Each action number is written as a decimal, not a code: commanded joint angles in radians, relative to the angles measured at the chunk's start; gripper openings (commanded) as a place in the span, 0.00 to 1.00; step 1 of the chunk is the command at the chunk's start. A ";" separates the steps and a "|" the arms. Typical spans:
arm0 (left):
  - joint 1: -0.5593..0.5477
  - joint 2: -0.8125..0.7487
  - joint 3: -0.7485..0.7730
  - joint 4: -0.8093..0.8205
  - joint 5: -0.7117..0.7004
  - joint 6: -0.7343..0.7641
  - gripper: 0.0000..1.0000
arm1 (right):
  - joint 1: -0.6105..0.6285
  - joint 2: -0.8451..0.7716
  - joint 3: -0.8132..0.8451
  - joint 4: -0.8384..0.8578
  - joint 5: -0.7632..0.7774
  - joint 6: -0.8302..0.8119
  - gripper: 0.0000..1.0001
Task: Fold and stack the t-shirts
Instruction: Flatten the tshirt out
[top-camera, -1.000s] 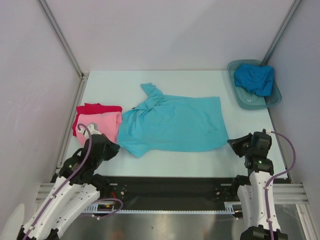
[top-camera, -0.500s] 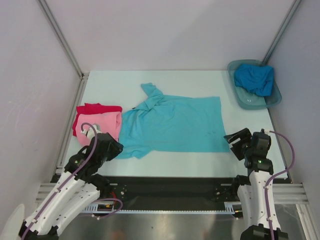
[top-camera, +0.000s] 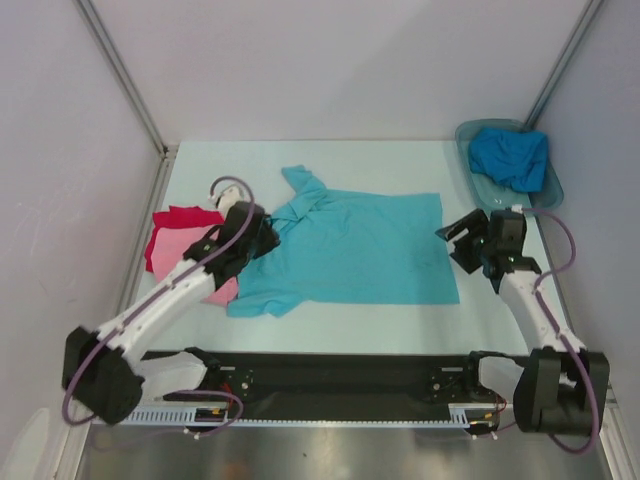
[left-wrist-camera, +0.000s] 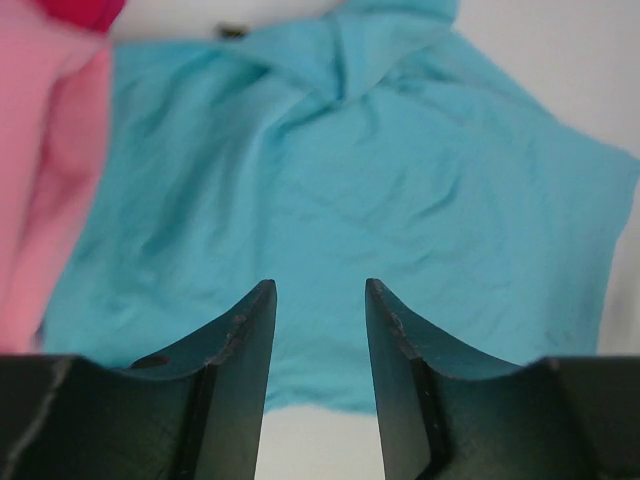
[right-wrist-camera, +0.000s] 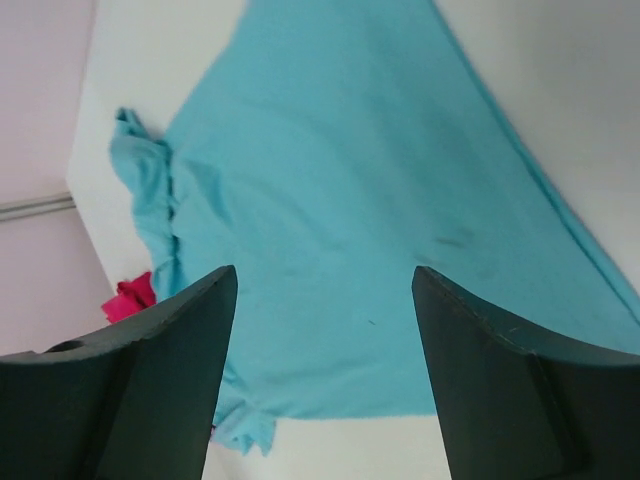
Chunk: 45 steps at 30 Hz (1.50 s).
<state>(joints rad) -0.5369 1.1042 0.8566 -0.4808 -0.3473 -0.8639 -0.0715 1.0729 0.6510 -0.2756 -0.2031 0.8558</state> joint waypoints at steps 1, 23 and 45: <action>-0.006 0.214 0.226 0.258 0.007 0.156 0.47 | 0.061 0.119 0.160 0.136 0.057 -0.015 0.76; 0.081 0.990 0.754 0.208 0.079 0.261 0.42 | 0.233 0.202 -0.099 0.395 0.068 -0.113 0.71; 0.187 0.801 0.496 0.076 -0.050 0.158 0.40 | 0.230 0.096 -0.244 0.424 0.056 -0.080 0.69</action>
<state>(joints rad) -0.3870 2.0075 1.3880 -0.3679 -0.3309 -0.6914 0.1616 1.2049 0.4244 0.1177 -0.1471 0.7689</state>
